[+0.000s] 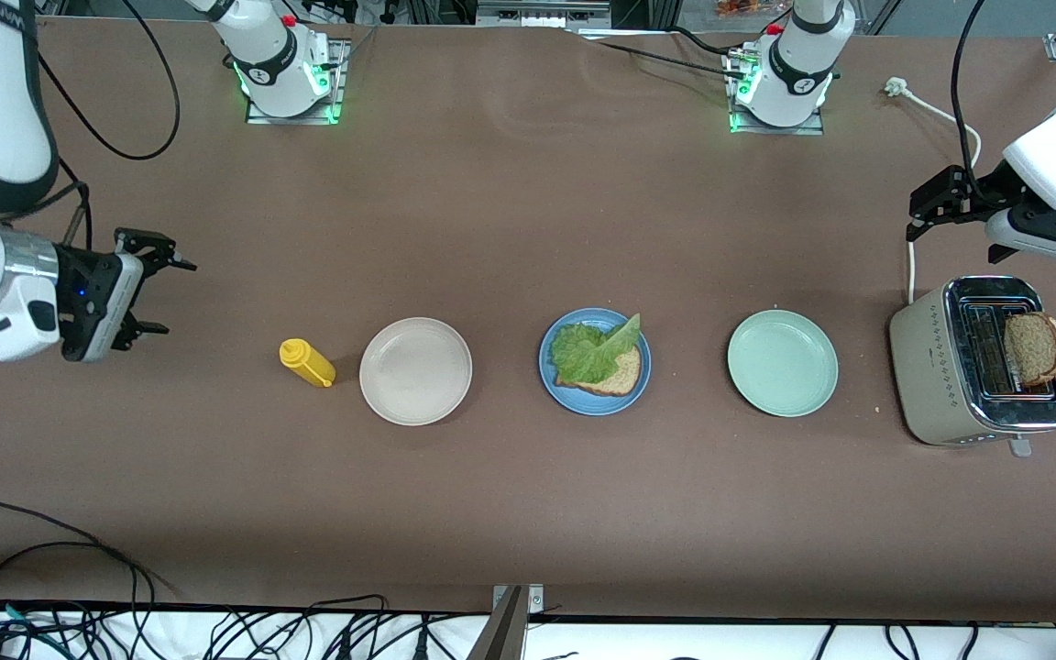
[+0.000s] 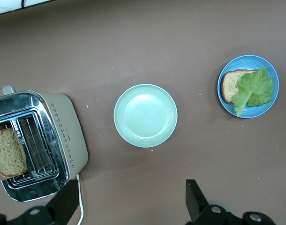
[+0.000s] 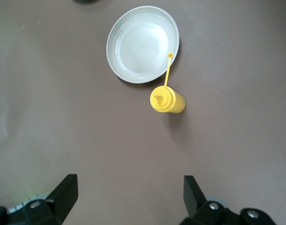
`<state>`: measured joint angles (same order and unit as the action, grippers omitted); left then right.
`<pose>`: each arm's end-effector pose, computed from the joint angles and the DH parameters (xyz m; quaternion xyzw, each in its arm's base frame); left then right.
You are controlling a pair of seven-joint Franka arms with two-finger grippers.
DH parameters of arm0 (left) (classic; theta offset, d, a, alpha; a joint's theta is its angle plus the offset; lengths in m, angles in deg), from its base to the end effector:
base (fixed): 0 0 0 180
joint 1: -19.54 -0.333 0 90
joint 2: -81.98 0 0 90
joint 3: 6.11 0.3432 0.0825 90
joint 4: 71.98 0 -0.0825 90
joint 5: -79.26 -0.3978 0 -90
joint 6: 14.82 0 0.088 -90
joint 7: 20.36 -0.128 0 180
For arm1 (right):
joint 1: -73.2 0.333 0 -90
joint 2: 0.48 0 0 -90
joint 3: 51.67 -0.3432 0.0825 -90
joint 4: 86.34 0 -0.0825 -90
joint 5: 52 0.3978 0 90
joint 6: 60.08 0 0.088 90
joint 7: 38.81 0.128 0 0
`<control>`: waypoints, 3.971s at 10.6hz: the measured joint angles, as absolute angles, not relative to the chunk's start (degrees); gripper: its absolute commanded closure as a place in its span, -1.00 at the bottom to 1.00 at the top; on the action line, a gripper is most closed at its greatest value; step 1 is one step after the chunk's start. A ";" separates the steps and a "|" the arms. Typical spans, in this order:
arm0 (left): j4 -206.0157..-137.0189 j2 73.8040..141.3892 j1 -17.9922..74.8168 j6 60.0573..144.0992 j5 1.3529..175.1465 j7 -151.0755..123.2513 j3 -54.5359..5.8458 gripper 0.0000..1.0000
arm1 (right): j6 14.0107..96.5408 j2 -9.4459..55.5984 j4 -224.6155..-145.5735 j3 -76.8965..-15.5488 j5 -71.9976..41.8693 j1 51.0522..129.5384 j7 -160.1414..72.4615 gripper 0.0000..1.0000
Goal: Make sandwich in blue plate with both arms
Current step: 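Open the right gripper and draw it back from the mustard bottle, then lower the left gripper onto the bread slice in the toaster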
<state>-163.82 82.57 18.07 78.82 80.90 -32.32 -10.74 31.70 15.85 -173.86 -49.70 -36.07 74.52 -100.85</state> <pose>0.5766 -0.0351 0.6149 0.9912 -0.1308 0.0117 0.0139 0.6424 0.0294 0.4849 -0.8570 -0.4870 0.0200 0.1672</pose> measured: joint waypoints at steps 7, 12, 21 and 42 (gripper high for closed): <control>-163.78 82.58 18.07 78.82 80.90 -32.32 -10.73 -1.00 | 30.25 3.06 -178.68 -49.90 -41.29 79.55 -66.93 -1.00; -163.76 82.59 18.04 78.81 80.90 -32.32 -10.71 -1.00 | 28.43 -2.12 -179.40 -50.36 -50.74 81.65 -56.45 -1.00; -163.76 82.59 18.02 78.66 80.90 -32.32 -10.71 -1.00 | 28.78 -2.77 -178.54 -50.31 -53.49 82.09 -54.26 -1.00; -163.57 104.02 -7.31 97.84 82.05 -49.66 -10.07 -0.90 | 29.51 -2.59 -178.16 -46.36 -54.77 81.73 -47.23 -1.00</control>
